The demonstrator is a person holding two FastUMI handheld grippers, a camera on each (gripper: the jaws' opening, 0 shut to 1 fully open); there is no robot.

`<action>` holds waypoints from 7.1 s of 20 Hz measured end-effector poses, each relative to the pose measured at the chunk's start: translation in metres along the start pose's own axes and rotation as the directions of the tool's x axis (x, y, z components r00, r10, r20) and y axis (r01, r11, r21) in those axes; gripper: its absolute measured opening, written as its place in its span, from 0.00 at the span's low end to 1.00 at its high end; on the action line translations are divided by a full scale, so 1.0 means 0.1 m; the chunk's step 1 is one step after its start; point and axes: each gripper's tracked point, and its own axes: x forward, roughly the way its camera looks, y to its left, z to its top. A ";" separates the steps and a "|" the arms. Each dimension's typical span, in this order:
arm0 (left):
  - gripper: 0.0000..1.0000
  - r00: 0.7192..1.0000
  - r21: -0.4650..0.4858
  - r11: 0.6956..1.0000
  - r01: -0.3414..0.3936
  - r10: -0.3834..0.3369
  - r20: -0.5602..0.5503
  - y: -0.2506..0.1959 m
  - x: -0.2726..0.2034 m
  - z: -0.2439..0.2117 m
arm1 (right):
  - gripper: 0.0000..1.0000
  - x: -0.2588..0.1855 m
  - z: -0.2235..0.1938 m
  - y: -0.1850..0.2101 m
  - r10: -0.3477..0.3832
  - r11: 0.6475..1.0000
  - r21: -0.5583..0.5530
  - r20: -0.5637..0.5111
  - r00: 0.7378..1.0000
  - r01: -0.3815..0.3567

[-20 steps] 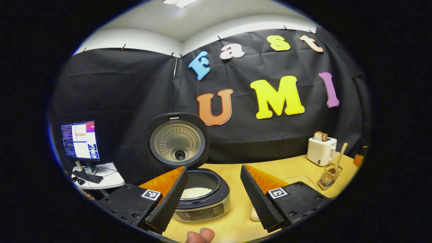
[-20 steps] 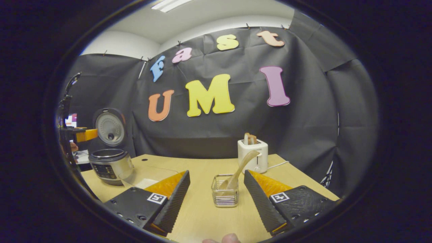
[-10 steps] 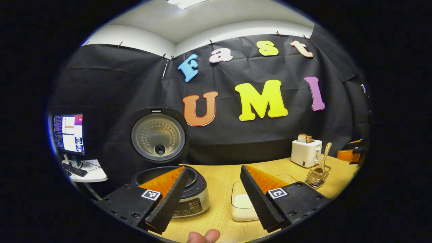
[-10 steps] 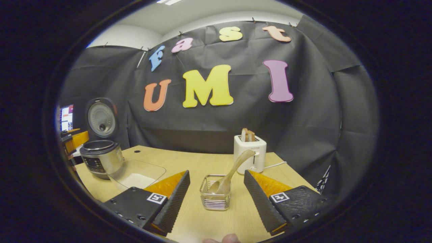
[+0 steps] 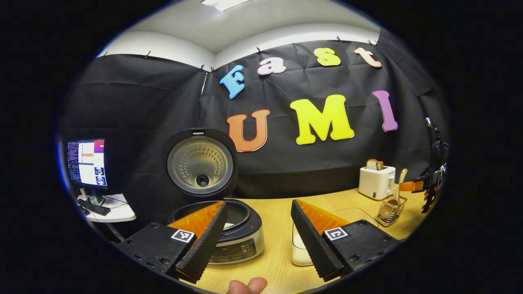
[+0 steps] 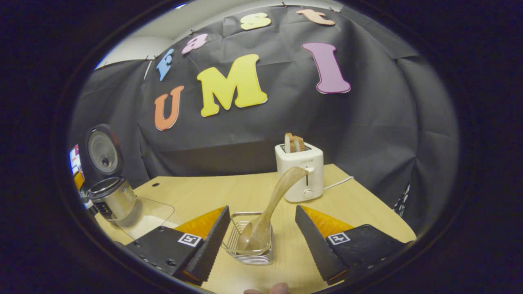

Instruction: Close the left gripper, press the button to open the rice cooker; take a wooden spoon from the chopstick holder with the right hand, scoop a spoonful of rice and pour it into the rice cooker, then put the wooden spoon back into the chopstick holder.

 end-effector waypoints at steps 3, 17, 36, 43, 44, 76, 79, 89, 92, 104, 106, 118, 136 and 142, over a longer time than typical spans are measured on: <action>0.99 1.000 -0.002 1.000 -0.009 0.009 0.004 0.04 0.01 0.02 | 1.00 0.31 -0.09 -0.11 0.008 0.999 0.053 -0.052 0.999 -0.006; 0.99 0.995 -0.047 0.995 -0.090 0.087 -0.057 0.32 0.08 -0.19 | 0.39 0.85 -0.13 0.01 0.119 0.973 0.203 -0.049 0.992 -0.106; 0.99 0.992 0.020 0.992 -0.123 0.123 0.028 0.62 -0.03 0.06 | 0.03 0.02 1.03 0.70 0.004 1.000 0.021 0.204 0.979 -0.009; 0.99 0.996 0.038 0.997 -0.071 0.069 0.060 0.73 -0.10 0.14 | 0.02 -0.03 0.91 2.19 0.191 0.980 -0.083 0.162 0.968 -0.179; 0.99 0.996 0.046 0.996 -0.076 0.074 0.053 0.76 -0.10 0.12 | 0.01 -0.02 0.81 2.36 0.213 0.975 -0.094 0.142 0.967 -0.201; 0.99 0.995 -0.014 0.998 -0.065 0.066 0.068 1.14 -0.35 0.23 | 0.01 0.42 -1.02 3.35 0.158 0.977 -0.085 -0.342 0.927 -0.197; 0.99 0.995 -0.032 0.997 -0.072 0.074 0.068 1.18 -0.35 0.24 | 0.01 0.43 -1.01 3.46 0.226 0.972 0.023 -0.367 0.902 -0.234; 0.99 0.997 -0.053 0.997 -0.047 0.050 0.054 1.10 -0.31 0.19 | 0.01 0.49 -0.75 3.36 0.366 0.898 0.365 -0.307 0.879 -0.247; 0.99 0.998 -0.078 0.997 -0.009 0.014 0.053 0.99 -0.27 0.18 | 0.01 0.47 -0.65 3.23 0.361 0.889 0.388 -0.274 0.891 -0.241; 0.99 0.995 -0.023 0.996 -0.082 0.084 0.055 1.06 -0.20 0.15 | 0.01 0.29 0.06 2.59 0.379 0.792 0.552 -0.113 0.918 -0.259; 0.99 0.995 -0.013 0.996 -0.090 0.091 0.048 1.08 -0.20 0.12 | 0.01 0.27 0.23 2.62 0.383 0.793 0.544 -0.096 0.919 -0.274; 0.99 0.983 -0.012 0.984 -0.176 0.176 0.049 1.67 -0.29 0.01 | 0.01 0.29 1.13 3.81 0.492 0.750 0.512 -0.009 0.870 -0.419; 0.99 0.952 -0.002 0.953 -0.304 0.304 -0.041 2.28 -0.36 -0.33 | 0.01 0.54 0.68 5.50 0.491 0.870 0.096 -0.107 0.864 -0.483; 0.99 0.955 -0.005 0.955 -0.296 0.295 -0.023 2.28 -0.38 -0.29 | 0.01 0.51 0.68 5.61 0.478 0.874 -0.049 -0.094 0.873 -0.484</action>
